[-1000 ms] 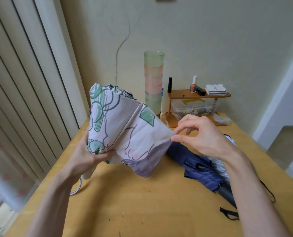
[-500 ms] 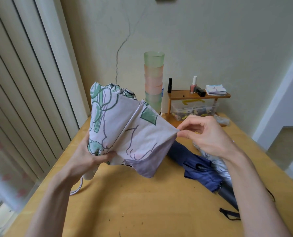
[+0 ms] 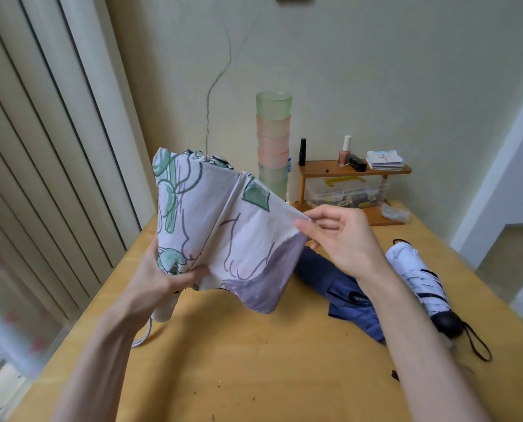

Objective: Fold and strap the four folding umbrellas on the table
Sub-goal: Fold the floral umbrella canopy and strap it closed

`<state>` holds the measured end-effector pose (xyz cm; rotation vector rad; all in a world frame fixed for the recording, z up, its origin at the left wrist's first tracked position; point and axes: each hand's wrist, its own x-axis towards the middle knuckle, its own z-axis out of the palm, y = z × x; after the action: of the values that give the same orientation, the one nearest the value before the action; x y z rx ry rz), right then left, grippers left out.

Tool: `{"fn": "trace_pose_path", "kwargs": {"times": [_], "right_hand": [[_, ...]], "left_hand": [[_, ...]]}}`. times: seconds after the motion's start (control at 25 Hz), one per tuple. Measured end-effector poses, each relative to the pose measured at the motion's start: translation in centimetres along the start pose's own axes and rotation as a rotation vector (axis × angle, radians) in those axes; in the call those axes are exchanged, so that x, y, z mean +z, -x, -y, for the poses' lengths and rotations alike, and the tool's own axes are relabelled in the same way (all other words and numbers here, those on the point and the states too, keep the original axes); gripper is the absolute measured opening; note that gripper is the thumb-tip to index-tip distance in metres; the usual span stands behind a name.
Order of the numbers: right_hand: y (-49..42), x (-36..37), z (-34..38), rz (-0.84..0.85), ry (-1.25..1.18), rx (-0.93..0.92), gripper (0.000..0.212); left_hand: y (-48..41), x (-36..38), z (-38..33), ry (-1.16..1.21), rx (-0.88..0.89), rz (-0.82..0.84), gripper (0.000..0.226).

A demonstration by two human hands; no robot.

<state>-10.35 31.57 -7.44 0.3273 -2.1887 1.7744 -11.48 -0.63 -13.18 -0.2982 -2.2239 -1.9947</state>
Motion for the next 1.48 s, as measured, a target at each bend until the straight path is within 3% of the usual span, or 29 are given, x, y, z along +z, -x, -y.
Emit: {"fn": "trace_pose_path", "kwargs": {"times": [0.24,0.32,0.4,0.56,0.68,0.84,1.08,1.2,1.48], "right_hand": [[-0.2,1.3,-1.1,-0.238,-0.058,-0.012,0.008],[0.0,2.3,-1.0,-0.149,-0.199,0.125,0.037],[0.2,3.2,-1.6,-0.012,-0.149,0.248,0.056],[-0.1,4.7,-2.9,-0.183,0.048,0.057,0.044],[-0.3,4.8,-2.9,-0.272,0.076,-0.006,0.04],[-0.4,4.1,-3.4,-0.265,0.062,-0.039,0.05],[-0.4,3.1,-3.4,-0.188,0.011,-0.116,0.041],[-0.2,2.9,-3.3,-0.186,-0.041,-0.105,0.041],[0.2,3.4,-1.8,-0.204,-0.025,-0.134,0.045]], "left_hand": [[0.1,0.9,-0.5,0.073,-0.036,0.086,0.064],[-0.1,1.5,-0.5,0.116,-0.026,0.061,0.061],[-0.3,2.4,-0.5,0.161,-0.027,0.02,0.062],[-0.7,3.2,-0.6,0.223,-0.056,-0.013,0.069],[-0.5,4.0,-0.7,0.278,-0.107,-0.001,0.058],[-0.2,4.5,-0.6,0.298,-0.124,0.001,0.066],[0.2,4.7,-0.7,0.362,-0.178,0.001,0.075],[-0.1,5.4,-0.6,0.412,-0.21,-0.035,0.065],[-0.5,6.3,0.1,0.222,-0.16,-0.185,0.057]]}}
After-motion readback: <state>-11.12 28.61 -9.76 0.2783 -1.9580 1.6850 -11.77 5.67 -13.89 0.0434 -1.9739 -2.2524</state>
